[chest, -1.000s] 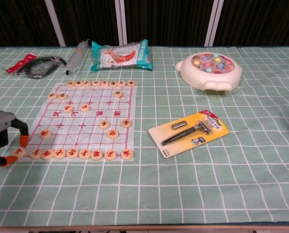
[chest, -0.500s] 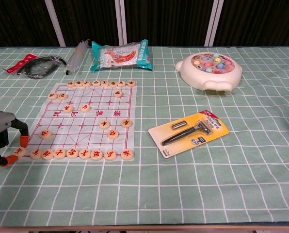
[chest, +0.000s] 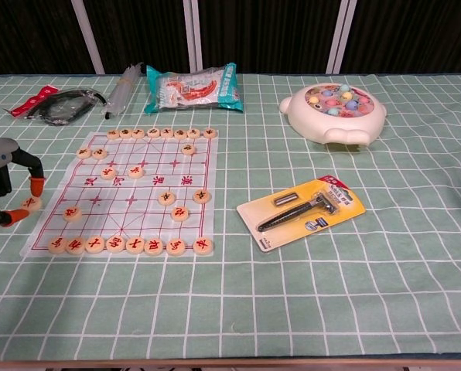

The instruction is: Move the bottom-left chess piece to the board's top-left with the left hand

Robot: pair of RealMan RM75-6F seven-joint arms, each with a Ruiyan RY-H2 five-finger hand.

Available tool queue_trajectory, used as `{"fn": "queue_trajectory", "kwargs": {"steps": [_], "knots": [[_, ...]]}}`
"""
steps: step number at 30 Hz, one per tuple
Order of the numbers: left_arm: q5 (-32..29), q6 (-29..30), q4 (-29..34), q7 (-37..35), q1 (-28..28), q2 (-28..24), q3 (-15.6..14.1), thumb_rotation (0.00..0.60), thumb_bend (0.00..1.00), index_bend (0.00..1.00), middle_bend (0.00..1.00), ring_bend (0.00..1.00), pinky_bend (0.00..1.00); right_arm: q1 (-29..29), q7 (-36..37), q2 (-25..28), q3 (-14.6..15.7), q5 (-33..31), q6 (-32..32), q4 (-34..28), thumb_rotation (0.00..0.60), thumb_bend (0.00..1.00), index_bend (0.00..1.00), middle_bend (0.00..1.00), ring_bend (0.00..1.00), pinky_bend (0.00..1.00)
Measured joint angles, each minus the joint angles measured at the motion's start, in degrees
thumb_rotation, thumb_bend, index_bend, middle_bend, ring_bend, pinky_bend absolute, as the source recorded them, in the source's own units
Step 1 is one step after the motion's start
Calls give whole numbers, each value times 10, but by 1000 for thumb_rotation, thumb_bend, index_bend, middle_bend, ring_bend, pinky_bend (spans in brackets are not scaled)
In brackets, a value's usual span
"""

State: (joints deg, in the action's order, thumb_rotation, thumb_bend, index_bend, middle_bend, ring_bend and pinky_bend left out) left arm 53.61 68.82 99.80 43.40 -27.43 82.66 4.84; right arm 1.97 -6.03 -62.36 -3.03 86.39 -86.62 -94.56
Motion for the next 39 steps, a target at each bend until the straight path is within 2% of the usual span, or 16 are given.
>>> {"fn": "queue_trajectory", "kwargs": {"steps": [5,14,30,39], "knots": [[-25,-13,-15,-2,-15,-7,21,600,309,493,1000,951,1000,0,0,0,-1,-2,1,0,600,344,0,0,0,0],[-71,-58,-82,-3,-60,-1,58,600,309,493,1000,950,1000,1,-3,-2,-3,-9,4,1,600,344,0,0,0,0],[-107,-154,-265,-25,-144,60,94,600,310,494,1000,951,1000,2,-8,-4,-7,-15,5,2,600,343,0,0,0,0],[-133,-201,-366,-32,-186,99,103,600,309,493,1000,950,1000,4,-9,-7,-11,-25,8,0,600,344,0,0,0,0]]}}
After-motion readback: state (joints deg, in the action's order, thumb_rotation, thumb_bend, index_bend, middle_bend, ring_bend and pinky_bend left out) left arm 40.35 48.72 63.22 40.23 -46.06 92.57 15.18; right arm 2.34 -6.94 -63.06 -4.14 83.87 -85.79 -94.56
